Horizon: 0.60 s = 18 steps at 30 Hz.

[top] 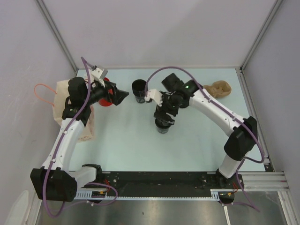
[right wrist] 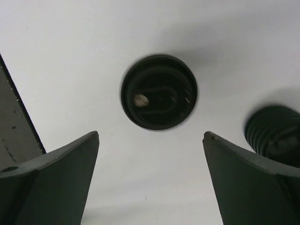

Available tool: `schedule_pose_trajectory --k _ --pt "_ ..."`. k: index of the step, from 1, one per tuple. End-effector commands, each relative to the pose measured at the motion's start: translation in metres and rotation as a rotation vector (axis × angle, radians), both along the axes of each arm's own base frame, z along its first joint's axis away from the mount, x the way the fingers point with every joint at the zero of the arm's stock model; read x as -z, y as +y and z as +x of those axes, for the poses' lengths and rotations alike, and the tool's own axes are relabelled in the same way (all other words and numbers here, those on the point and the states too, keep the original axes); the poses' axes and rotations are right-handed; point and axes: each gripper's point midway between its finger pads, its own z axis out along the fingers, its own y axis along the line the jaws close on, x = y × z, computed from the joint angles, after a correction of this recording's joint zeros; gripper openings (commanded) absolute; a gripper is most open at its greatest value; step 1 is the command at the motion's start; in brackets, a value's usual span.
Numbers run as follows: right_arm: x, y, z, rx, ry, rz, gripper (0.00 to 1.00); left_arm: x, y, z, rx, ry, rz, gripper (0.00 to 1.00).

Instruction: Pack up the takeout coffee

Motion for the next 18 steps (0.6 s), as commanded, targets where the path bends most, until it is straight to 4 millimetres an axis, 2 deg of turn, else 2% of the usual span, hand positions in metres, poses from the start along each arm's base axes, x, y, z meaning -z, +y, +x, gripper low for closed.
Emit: schedule_pose_trajectory --k 1,2,3,4,5,6,7,9,10,11,13,14,18 --pt "-0.035 -0.02 0.016 0.144 0.025 0.194 0.98 -0.004 -0.01 -0.003 0.072 -0.019 -0.003 0.99" --pt "-0.035 -0.034 0.026 0.212 0.05 0.218 0.99 -0.002 -0.012 -0.003 0.073 -0.003 0.006 0.99" --pt "-0.034 -0.038 0.028 0.238 0.075 0.241 0.99 0.001 -0.015 -0.002 0.083 -0.01 0.035 0.99" --pt "-0.039 -0.037 0.032 0.247 0.093 0.303 0.99 0.005 -0.026 -0.004 0.113 -0.004 0.052 0.99" --pt "-0.03 -0.042 0.033 0.279 0.126 0.322 0.99 0.004 -0.03 -0.004 0.123 -0.013 0.073 0.99" --pt "-0.03 -0.051 0.042 0.353 0.158 0.358 0.99 0.012 -0.033 -0.004 0.127 -0.013 0.122 1.0" --pt "-0.032 -0.048 0.044 0.354 0.179 0.407 0.99 0.016 -0.048 -0.008 0.164 -0.015 0.152 1.0" --pt "-0.022 -0.054 0.05 0.424 0.264 0.45 0.98 0.027 -0.056 -0.009 0.181 -0.014 0.213 0.99" --pt "-0.025 -0.05 0.051 0.414 0.295 0.497 0.98 0.028 -0.069 -0.014 0.216 -0.01 0.219 0.99" --pt "-0.017 -0.048 0.05 0.421 0.335 0.506 0.97 0.039 -0.074 -0.012 0.233 0.028 0.227 0.99" --pt "-0.015 -0.042 0.049 0.42 0.387 0.54 0.96 0.048 -0.087 -0.018 0.287 0.089 0.205 0.99" --pt "-0.014 -0.04 0.048 0.42 0.406 0.551 0.95 0.061 -0.091 -0.017 0.304 0.139 0.2 0.99" --pt "-0.002 -0.031 0.044 0.43 0.471 0.577 0.92 0.087 -0.104 -0.026 0.343 0.226 0.174 0.99"
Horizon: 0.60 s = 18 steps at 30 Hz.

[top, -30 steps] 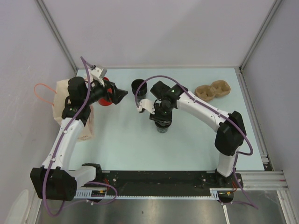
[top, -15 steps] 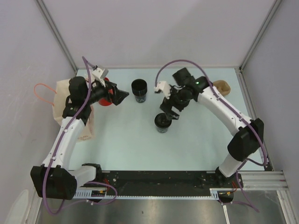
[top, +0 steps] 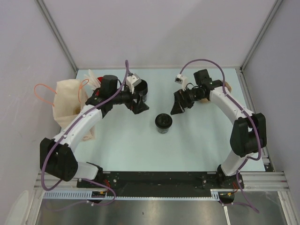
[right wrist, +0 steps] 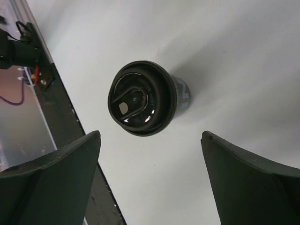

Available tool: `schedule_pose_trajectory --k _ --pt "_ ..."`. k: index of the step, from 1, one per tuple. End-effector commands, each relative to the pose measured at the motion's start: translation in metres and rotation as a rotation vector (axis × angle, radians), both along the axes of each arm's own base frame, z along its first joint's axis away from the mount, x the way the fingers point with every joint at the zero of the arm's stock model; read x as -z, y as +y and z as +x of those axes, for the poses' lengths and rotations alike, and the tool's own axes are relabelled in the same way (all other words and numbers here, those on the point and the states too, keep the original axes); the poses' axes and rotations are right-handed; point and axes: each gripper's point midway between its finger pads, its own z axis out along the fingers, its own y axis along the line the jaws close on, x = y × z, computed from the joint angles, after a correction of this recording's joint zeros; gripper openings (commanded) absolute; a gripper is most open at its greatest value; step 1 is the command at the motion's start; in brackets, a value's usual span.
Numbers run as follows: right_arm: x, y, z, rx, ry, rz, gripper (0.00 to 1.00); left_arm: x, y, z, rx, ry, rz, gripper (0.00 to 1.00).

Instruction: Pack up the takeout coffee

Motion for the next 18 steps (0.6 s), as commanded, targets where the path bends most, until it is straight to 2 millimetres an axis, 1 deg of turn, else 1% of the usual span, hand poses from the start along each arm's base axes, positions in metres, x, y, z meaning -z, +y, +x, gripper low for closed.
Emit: schedule_pose_trajectory --k 1,3,4,7,13,18 --pt "-0.005 0.023 -0.005 -0.016 0.053 0.126 0.91 0.022 -0.013 -0.011 0.044 0.074 -0.003 0.99" --pt "-0.001 0.025 -0.006 -0.006 0.062 0.129 0.9 0.029 -0.018 -0.013 0.051 0.097 -0.009 0.99" --pt "0.005 0.025 -0.009 -0.005 0.076 0.123 0.89 0.034 -0.02 -0.016 0.055 0.112 -0.008 1.0" --pt "0.014 0.028 -0.011 0.0 0.083 0.111 0.87 0.041 -0.021 -0.018 0.055 0.13 -0.008 0.99" --pt "0.027 0.03 -0.011 0.015 0.109 0.1 0.85 0.04 -0.024 -0.024 0.074 0.127 -0.022 0.99" --pt "0.039 0.037 -0.012 0.011 0.128 0.084 0.8 0.043 -0.024 -0.027 0.073 0.118 -0.019 0.99"
